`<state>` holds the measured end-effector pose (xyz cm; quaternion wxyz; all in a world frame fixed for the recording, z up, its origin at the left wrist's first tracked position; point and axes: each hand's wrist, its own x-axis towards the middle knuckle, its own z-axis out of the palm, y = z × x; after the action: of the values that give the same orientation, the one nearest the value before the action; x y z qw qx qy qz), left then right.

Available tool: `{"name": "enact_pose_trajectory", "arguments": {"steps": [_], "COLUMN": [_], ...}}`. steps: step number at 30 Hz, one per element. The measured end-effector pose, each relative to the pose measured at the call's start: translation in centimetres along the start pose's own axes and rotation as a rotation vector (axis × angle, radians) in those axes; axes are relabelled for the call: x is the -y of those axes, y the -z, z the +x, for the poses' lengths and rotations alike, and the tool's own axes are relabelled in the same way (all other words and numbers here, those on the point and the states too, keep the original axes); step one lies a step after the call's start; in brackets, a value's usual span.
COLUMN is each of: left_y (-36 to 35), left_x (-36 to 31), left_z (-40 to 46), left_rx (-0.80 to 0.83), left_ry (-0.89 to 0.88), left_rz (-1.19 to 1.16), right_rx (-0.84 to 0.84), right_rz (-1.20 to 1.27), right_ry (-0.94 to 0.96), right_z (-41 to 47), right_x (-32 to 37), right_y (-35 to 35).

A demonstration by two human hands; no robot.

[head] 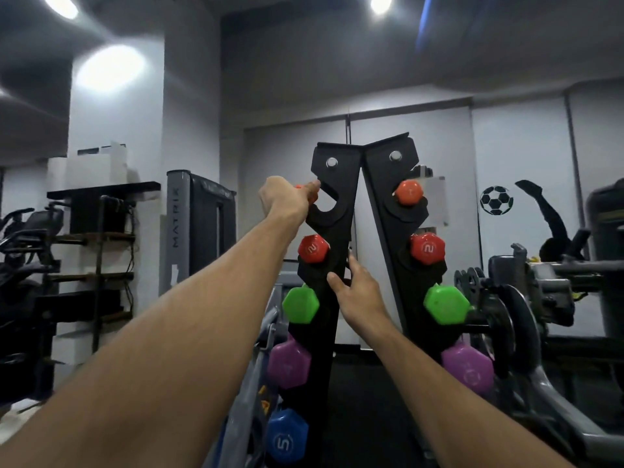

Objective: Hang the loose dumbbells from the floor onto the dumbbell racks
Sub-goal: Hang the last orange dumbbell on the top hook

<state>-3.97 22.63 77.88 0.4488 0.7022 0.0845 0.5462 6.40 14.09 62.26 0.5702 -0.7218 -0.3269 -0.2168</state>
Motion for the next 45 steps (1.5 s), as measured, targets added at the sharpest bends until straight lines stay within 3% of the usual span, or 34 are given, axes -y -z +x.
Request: {"name": "enact_pose_trajectory", "arguments": {"steps": [5, 11, 21, 45], "left_y": [-1.5, -1.4, -0.3, -0.9], "left_x": [-0.5, -0.3, 0.9, 2.5], "left_z": [1.0, 2.0, 2.2, 1.9], "left_rx": [0.041, 0.246, 0.536, 0.544], "left_ry": [-0.052, -0.149, -0.084, -0.094], "left_rz": [0.157, 0.272, 0.150, 0.027], "right_rx": [0.013, -0.024, -0.017, -0.012], "right_rz": [-0.019, -0.010, -0.008, -0.049], "right_ry": [0.020, 0.027, 0.027, 0.063], "right_z": [-0.2, 0.0, 0.2, 0.6], "right_x": [0.4, -0.2, -0.4, -0.6], "right_y": [0.3, -0.2, -0.6, -0.5]}}
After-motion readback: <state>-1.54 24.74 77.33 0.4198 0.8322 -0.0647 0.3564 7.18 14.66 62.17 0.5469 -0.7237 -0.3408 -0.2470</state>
